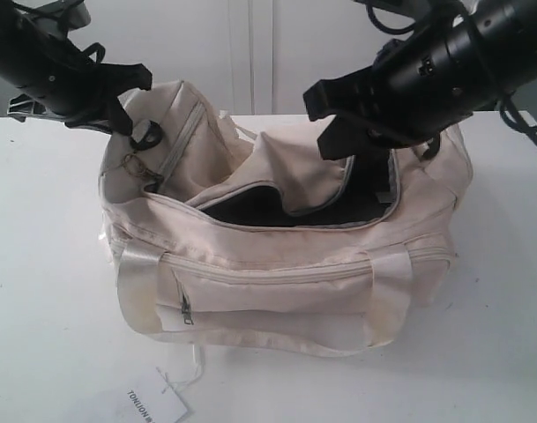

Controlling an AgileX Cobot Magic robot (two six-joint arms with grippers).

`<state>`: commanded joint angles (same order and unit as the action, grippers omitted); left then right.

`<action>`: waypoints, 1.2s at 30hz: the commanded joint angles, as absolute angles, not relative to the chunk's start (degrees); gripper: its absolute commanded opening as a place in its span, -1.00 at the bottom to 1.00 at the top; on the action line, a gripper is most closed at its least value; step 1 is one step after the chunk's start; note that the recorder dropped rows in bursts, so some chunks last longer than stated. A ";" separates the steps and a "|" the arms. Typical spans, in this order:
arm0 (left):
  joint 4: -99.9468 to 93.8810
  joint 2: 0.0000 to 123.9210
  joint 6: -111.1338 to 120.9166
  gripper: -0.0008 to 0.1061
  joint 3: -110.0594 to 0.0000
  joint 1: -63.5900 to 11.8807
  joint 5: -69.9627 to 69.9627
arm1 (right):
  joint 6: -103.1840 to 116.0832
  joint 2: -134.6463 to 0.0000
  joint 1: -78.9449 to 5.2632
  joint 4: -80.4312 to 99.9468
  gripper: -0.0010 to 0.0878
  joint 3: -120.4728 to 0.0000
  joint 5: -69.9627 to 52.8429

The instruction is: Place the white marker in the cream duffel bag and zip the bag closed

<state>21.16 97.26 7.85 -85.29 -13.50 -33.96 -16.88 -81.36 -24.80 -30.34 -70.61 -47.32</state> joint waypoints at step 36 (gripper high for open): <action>50.62 97.36 -7.99 -0.99 -85.29 -6.99 -40.30 | -16.72 -99.09 -39.62 -39.00 -0.98 -79.75 -19.75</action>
<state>50.62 97.36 -7.99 -85.29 -6.99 -40.30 -16.72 -99.09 -39.62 -39.00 -79.75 -19.75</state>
